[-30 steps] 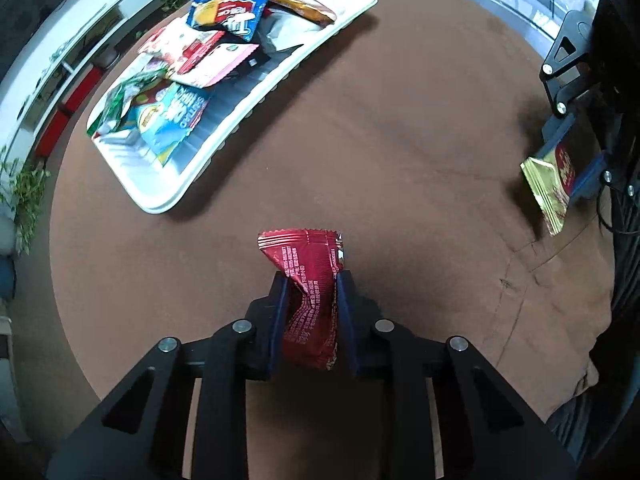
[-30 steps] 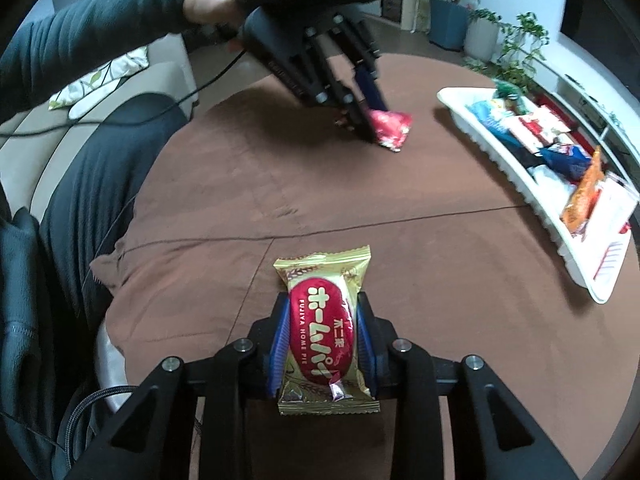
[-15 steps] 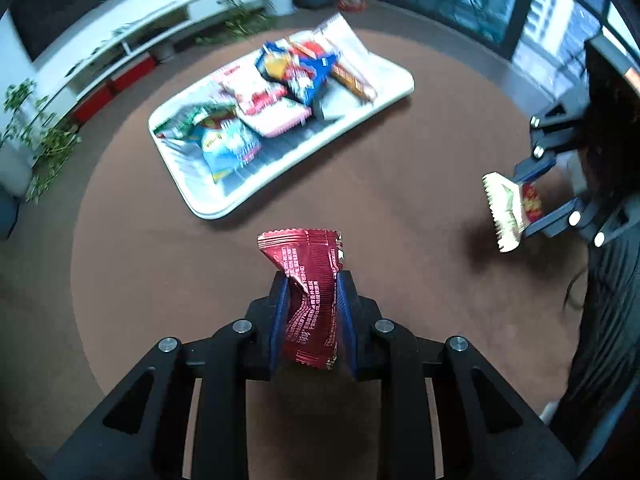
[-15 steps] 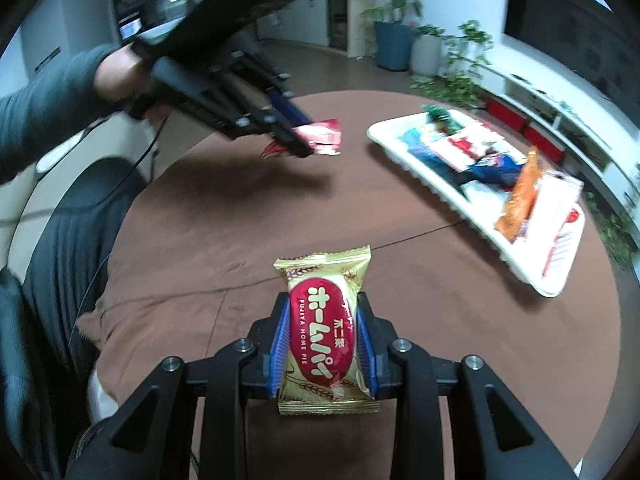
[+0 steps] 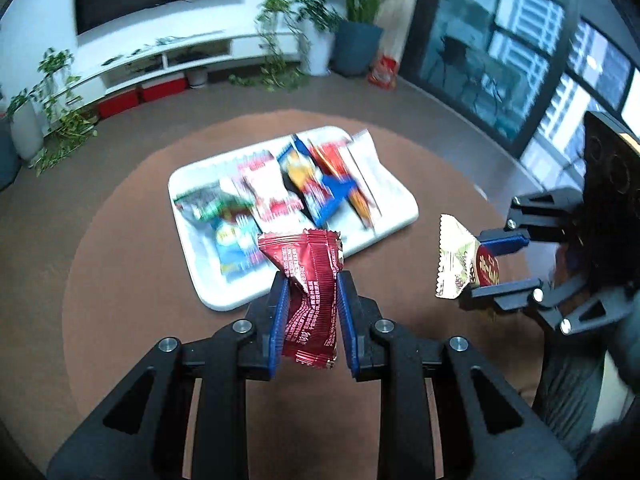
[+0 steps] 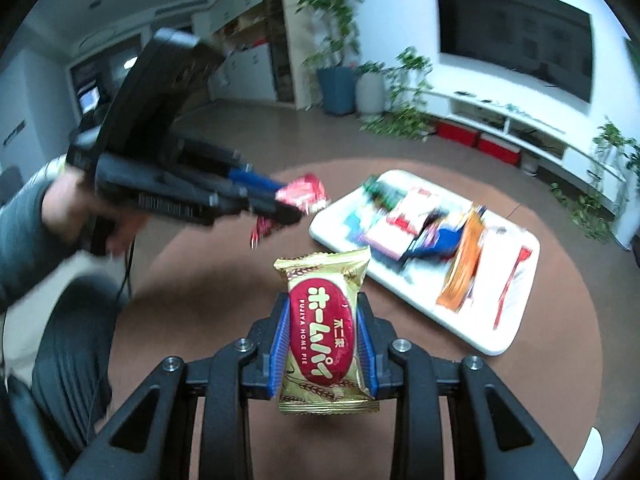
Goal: Organize snacks
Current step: 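Carry both packets into the white tray and open both tools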
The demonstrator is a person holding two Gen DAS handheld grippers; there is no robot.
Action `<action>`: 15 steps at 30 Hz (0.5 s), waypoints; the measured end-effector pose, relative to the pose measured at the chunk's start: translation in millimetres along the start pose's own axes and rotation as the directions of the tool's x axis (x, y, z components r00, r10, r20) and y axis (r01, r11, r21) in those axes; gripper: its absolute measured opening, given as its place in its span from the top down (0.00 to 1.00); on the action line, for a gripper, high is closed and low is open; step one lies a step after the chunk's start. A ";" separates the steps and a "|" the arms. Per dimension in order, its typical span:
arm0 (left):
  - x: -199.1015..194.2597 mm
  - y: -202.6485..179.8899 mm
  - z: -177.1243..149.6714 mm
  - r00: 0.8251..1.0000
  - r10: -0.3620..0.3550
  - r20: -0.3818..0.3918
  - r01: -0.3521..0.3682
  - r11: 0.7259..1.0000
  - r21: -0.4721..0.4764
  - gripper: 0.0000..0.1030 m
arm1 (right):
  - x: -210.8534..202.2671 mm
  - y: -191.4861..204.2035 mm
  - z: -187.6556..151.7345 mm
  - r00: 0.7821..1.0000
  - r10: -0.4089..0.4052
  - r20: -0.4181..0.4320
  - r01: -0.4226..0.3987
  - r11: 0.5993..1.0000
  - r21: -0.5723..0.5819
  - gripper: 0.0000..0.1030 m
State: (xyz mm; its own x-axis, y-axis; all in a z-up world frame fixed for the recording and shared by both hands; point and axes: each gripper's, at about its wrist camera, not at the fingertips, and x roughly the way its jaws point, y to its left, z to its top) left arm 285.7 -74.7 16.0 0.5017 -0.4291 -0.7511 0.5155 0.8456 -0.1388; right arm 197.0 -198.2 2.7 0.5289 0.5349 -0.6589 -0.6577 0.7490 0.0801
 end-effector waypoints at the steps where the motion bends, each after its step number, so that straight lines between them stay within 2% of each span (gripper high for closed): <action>1: 1.4 4.9 6.8 1.000 -0.002 0.014 0.002 1.000 -0.025 0.79 | 3.5 -7.2 10.0 1.000 -0.012 0.008 0.012 0.999 0.030 0.68; 2: 3.4 11.5 16.8 0.999 0.002 0.032 0.000 0.998 -0.057 0.79 | 8.0 -16.0 20.8 0.999 -0.030 0.016 0.029 0.998 0.063 0.68; 7: 14.4 27.6 51.9 0.997 0.052 0.065 -0.046 0.994 -0.099 0.79 | 31.5 -57.5 58.8 0.994 -0.106 0.019 0.100 0.976 0.195 0.68; 11: 37.4 38.3 70.4 0.997 0.064 0.048 -0.057 0.991 -0.121 0.79 | 60.3 -87.9 78.9 0.990 -0.141 -0.014 0.139 0.949 0.284 0.68; 15: 66.5 50.7 75.7 0.997 0.079 0.020 -0.075 0.985 -0.153 0.79 | 88.4 -106.4 84.0 0.981 -0.182 -0.071 0.195 0.927 0.321 0.68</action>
State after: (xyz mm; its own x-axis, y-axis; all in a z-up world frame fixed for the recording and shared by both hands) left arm 397.8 -84.4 7.9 0.5544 -0.3671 -0.7469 0.3641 0.9140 -0.1790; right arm 358.8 -197.7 -1.3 0.6003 0.3608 -0.7138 -0.3343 0.9239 0.1859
